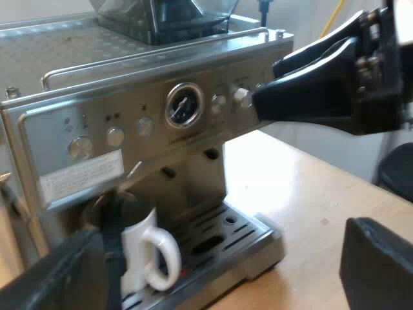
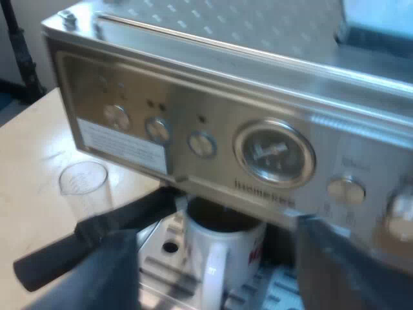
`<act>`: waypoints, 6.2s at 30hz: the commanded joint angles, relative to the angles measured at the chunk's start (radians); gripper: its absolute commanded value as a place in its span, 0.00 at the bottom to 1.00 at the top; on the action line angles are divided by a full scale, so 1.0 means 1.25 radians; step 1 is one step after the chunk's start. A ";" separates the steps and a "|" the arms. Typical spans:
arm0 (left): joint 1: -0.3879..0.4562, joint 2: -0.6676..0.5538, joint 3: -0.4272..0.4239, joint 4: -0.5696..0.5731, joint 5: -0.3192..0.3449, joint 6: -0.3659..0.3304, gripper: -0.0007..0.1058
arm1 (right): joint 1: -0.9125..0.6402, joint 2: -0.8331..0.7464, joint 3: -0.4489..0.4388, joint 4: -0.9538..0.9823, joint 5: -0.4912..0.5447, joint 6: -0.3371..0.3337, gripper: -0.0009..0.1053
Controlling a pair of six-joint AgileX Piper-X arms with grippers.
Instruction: Place mug into machine
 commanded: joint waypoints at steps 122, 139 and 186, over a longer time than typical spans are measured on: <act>0.195 -0.316 0.137 0.295 -0.166 0.002 0.76 | -0.759 -0.995 0.432 0.572 -0.242 -0.077 0.59; 0.195 -0.316 0.137 0.295 -0.166 0.002 0.76 | -0.757 -0.995 0.432 0.570 -0.242 -0.077 0.59; 0.195 -0.316 0.137 0.295 -0.166 0.002 0.76 | -0.757 -0.995 0.432 0.570 -0.241 -0.077 0.59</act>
